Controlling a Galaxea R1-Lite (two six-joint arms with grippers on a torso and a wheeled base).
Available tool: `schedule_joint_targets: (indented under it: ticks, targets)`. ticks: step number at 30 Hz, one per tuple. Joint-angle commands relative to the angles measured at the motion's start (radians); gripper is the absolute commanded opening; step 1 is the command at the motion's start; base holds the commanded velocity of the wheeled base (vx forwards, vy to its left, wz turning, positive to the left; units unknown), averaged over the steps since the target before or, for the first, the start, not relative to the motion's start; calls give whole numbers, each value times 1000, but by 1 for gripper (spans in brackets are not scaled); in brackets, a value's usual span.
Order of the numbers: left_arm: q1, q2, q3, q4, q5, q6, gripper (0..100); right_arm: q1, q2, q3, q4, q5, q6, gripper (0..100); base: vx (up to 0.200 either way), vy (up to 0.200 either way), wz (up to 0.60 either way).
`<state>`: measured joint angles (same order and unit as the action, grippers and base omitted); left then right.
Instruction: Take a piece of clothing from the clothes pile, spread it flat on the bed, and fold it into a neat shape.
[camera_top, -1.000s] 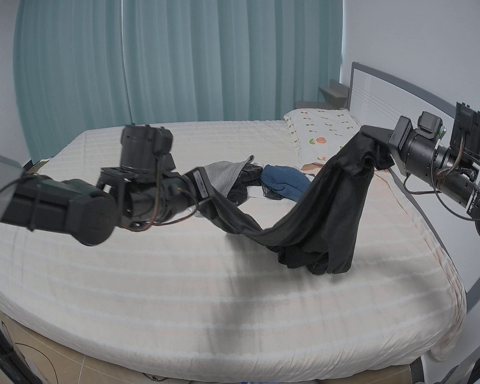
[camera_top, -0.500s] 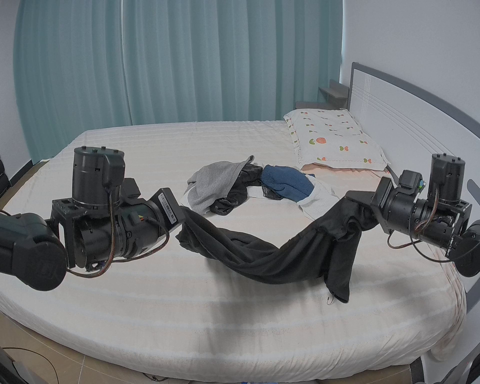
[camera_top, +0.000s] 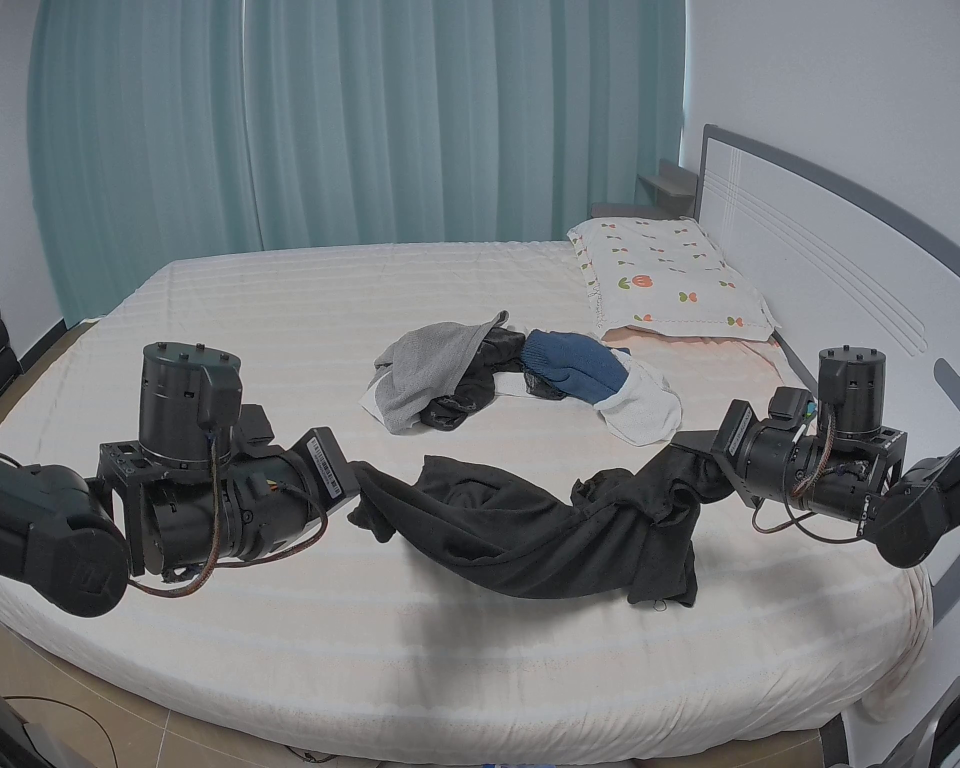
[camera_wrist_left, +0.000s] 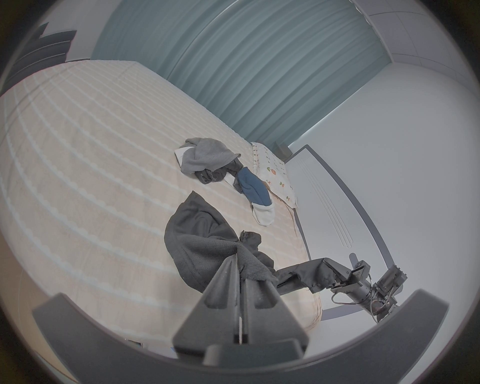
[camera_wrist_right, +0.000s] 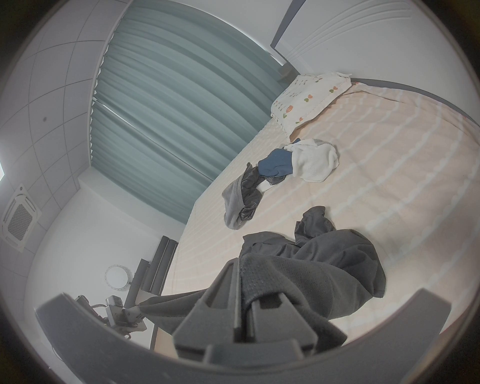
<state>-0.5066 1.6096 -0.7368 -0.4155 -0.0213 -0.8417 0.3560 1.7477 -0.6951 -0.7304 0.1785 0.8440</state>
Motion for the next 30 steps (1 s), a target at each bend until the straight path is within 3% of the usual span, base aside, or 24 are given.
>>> schedule_joint_targets:
  ticks: [1, 7, 22, 30]
  targets:
    - [3, 9, -9, 0, -2, -2, 0, 11, 19, 2, 0, -1, -2, 0, -200, 0, 0]
    - [3, 16, -7, 0, 0, 1, 0, 21, 33, 0, -1, 1, 0, 0, -200, 0, 0]
    - [-1, 9, 30, -9, 4, 0, 0, 20, 19, 2, -1, -1, -2, 0, 0, 0, 0]
    - [-16, 9, 70, -71, 4, -2, 0, 18, -19, 3, -1, -2, -3, 0, -200, 0, 0]
